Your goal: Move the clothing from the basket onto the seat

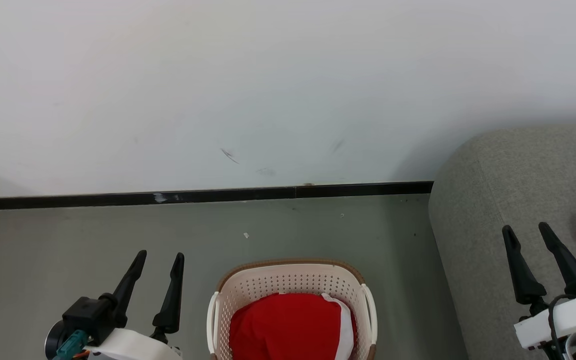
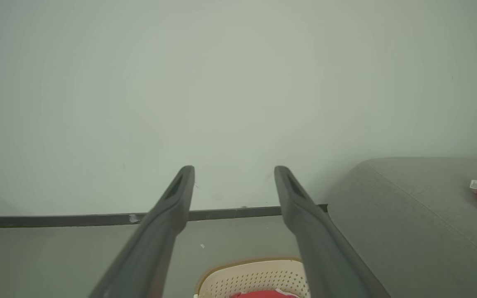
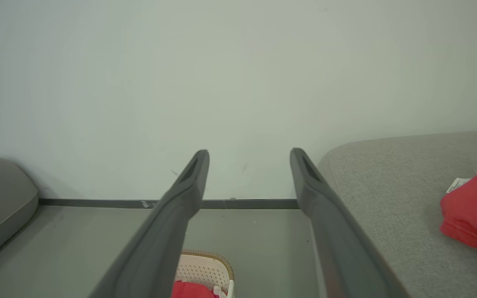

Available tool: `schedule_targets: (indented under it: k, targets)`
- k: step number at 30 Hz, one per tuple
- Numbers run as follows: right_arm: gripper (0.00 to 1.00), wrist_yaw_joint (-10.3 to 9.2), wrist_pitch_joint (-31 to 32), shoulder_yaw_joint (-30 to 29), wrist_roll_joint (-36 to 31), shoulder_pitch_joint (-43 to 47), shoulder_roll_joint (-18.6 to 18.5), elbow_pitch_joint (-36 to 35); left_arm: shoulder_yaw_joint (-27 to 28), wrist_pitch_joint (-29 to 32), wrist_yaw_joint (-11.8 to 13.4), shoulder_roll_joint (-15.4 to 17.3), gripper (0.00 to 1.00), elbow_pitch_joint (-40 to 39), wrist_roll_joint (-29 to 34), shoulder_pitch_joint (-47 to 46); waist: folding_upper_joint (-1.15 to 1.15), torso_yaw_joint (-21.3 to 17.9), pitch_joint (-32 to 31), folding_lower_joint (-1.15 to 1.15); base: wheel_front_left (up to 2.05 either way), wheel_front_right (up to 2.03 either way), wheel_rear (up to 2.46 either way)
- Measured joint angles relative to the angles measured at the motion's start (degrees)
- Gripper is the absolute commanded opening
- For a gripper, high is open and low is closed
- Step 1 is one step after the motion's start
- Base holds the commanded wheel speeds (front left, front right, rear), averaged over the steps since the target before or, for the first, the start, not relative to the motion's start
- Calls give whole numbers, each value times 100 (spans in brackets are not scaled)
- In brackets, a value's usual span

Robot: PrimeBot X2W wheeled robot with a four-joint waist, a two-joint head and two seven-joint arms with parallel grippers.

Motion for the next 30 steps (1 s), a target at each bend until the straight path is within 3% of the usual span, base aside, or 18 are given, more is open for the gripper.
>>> schedule_targets:
  k: [30]
  targets:
    - [100, 0, 0, -172, 103, -43, 16, -437, -94, 0, -248, -75, 100, 298, 118, -286, 0, -423, 680, 0, 0, 0, 0]
